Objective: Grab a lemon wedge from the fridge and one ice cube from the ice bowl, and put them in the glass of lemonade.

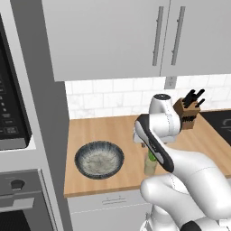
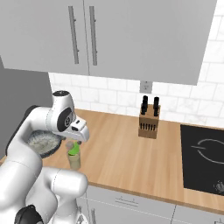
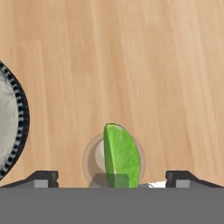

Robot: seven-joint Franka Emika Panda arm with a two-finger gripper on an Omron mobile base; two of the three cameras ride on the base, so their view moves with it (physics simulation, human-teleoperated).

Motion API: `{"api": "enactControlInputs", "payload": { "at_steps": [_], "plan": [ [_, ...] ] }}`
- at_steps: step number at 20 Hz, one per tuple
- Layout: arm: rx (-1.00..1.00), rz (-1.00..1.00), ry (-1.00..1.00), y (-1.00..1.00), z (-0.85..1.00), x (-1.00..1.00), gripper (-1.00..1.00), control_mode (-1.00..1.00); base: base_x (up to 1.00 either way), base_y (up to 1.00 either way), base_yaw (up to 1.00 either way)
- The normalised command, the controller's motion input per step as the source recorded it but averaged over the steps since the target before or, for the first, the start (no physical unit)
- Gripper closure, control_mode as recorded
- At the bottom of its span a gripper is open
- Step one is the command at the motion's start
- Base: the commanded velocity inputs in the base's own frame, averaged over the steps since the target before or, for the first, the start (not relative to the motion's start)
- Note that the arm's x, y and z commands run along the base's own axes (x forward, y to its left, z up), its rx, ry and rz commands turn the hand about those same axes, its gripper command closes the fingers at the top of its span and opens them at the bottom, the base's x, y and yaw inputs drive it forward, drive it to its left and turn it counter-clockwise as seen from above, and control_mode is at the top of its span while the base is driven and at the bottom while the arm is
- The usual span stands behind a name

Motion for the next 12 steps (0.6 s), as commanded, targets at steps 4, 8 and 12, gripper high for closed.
{"api": "enactControlInputs", "payload": {
  "at_steps": [4,8,12],
  "plan": [
    [0.0,0.0,0.0,0.0,0.0,-0.42,-1.0,-1.0,0.0,0.0,0.0],
    [0.0,0.0,-0.03,0.0,0.0,-0.48,-1.0,-1.0,0.0,0.0,0.0],
    [0.0,0.0,-0.05,0.0,0.0,-0.49,-1.0,-1.0,0.0,0.0,0.0]
  ]
}}
